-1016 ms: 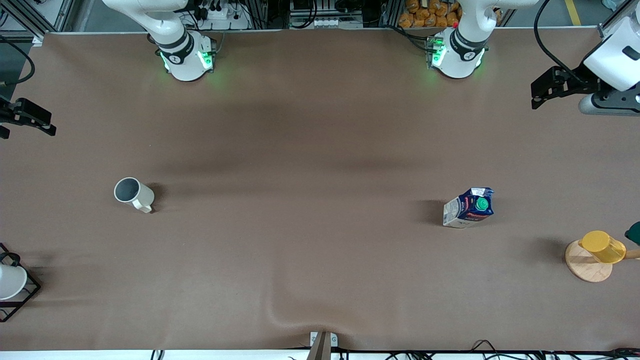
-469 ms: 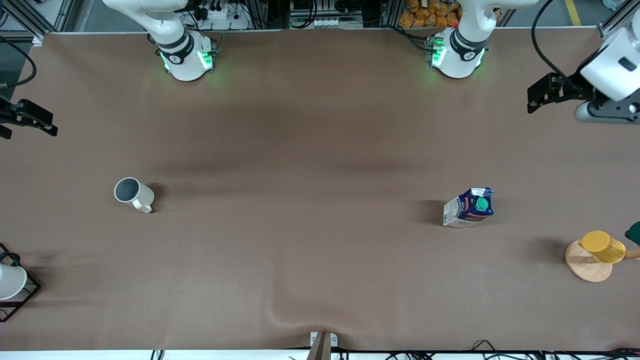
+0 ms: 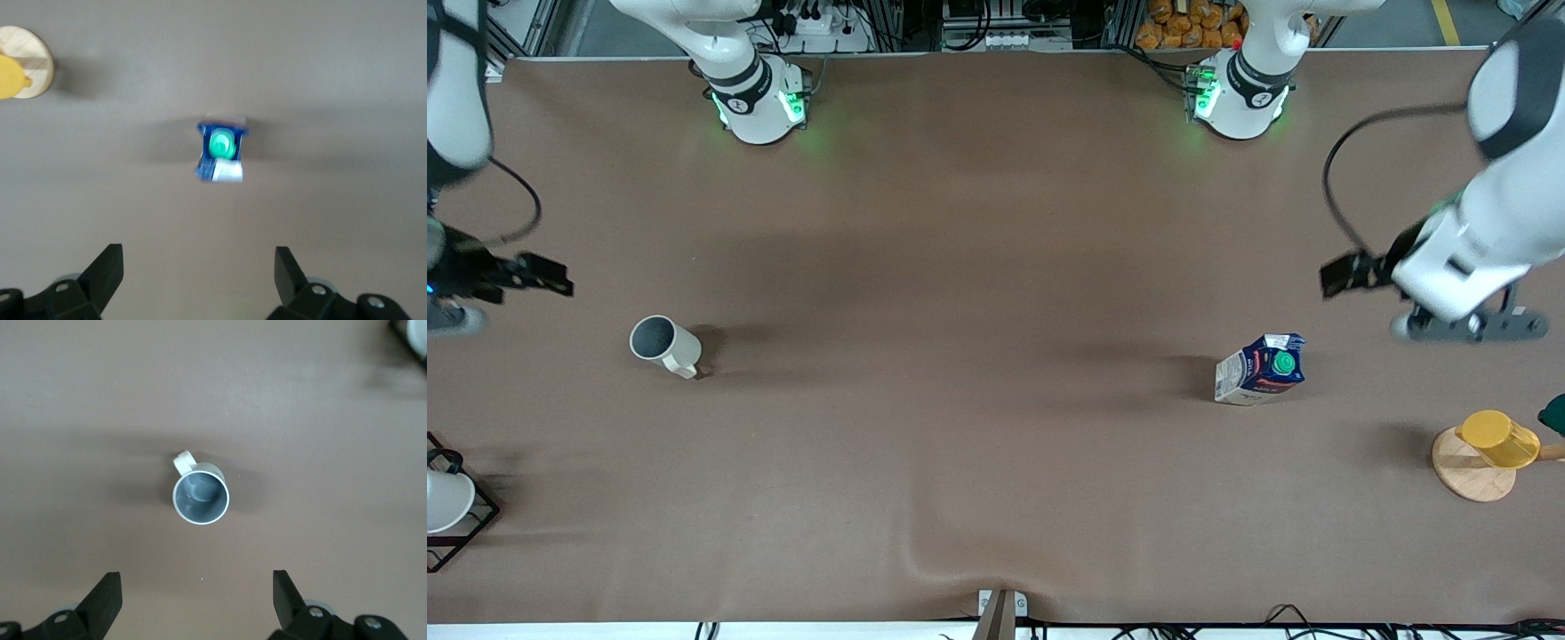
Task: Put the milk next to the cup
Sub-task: 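Grasp the white mug with the right gripper while the left gripper grasps the milk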
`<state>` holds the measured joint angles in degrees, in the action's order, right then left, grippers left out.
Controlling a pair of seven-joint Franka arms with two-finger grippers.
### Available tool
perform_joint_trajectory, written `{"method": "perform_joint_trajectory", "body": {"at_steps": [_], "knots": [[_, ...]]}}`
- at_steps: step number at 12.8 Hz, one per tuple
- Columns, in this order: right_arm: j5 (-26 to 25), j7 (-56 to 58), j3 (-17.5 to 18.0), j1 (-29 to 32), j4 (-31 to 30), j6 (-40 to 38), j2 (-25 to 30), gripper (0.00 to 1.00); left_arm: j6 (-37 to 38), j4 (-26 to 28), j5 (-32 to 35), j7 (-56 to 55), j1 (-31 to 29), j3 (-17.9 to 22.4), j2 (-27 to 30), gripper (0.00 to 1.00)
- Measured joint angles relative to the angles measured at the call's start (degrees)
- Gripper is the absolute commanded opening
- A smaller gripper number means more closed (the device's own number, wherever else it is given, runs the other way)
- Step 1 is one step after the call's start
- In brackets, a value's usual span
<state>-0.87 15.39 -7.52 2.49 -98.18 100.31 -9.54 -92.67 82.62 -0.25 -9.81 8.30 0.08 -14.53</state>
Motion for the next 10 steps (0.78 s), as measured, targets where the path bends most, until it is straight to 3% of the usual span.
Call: {"method": "perform_joint_trajectory", "body": {"at_steps": [4, 7, 10], "knots": [[2.26, 1.45, -0.16, 1.95, -1.27, 7.94, -8.78, 1.00, -3.71, -0.05, -1.67, -0.47, -1.08, 0.09, -7.91, 1.00], [5.70, 7.36, -0.25, 3.77, -5.34, 17.46, -13.22, 1.00, -5.59, -0.05, -1.60, 3.33, -0.87, 0.07, -11.52, 1.00], [8.90, 12.52, -0.29, 5.68, -6.57, 20.51, -17.34, 1.00, -6.90, -0.06, 0.02, 3.99, -0.05, -0.33, -13.88, 1.00]]}}
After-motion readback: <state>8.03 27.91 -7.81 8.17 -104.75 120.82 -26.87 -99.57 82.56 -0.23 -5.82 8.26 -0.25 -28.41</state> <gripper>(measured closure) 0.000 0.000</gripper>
